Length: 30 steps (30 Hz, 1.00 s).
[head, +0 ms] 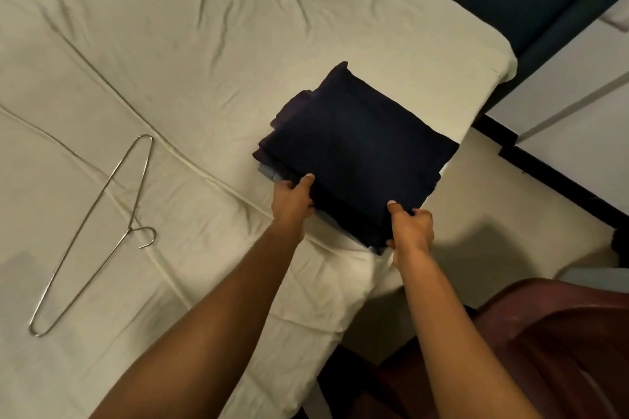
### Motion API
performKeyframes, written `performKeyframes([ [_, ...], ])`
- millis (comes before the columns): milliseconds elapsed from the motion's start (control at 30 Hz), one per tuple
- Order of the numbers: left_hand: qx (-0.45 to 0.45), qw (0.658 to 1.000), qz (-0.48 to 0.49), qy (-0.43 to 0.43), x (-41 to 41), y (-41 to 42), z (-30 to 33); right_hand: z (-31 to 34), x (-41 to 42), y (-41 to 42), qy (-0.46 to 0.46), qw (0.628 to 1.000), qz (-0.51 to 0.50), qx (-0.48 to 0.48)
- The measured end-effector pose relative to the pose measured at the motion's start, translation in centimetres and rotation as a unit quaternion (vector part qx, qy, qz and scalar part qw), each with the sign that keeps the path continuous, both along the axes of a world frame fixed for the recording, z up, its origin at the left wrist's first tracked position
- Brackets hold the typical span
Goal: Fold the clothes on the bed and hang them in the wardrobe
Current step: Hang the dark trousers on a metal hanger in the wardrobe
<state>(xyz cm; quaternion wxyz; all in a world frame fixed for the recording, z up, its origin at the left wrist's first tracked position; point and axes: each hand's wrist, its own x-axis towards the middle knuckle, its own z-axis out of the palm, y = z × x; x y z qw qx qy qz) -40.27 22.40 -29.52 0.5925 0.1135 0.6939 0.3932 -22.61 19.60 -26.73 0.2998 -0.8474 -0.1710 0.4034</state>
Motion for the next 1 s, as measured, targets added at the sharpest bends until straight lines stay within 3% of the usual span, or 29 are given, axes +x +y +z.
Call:
performKeyframes([
  [133, -0.010, 0.998, 0.062, -0.023, -0.1, 1.0, -0.3, -0.1, 1.1, 0.0, 0.109, 0.994, -0.033, 0.004],
  [300, -0.026, 0.991, 0.096, -0.084, -0.2, 2.1, 0.6, 1.0, 1.4, -0.2, 0.150, 0.988, -0.028, -0.015],
  [500, -0.034, 0.993, 0.107, 0.043, 0.1, 2.4, -0.2, 1.2, 0.8, -0.2, 0.153, 0.988, -0.023, 0.019],
  [600, -0.030, 0.992, 0.111, 0.057, 0.7, 2.1, 0.4, 1.2, 1.0, 0.0, 0.154, 0.988, -0.021, 0.013],
  [800, -0.030, 0.997, 0.046, -0.051, 2.1, 1.0, 1.3, 1.5, 0.6, -0.4, 0.211, 0.972, -0.083, 0.065],
  [900, -0.031, 0.994, 0.059, -0.086, 2.4, 1.6, 2.1, 2.0, -0.2, -0.3, 0.284, 0.943, -0.150, 0.090],
  [1000, -0.006, 0.989, 0.080, -0.124, 2.6, 2.3, 2.9, 2.4, -0.3, 0.1, 0.300, 0.933, -0.173, 0.095],
])
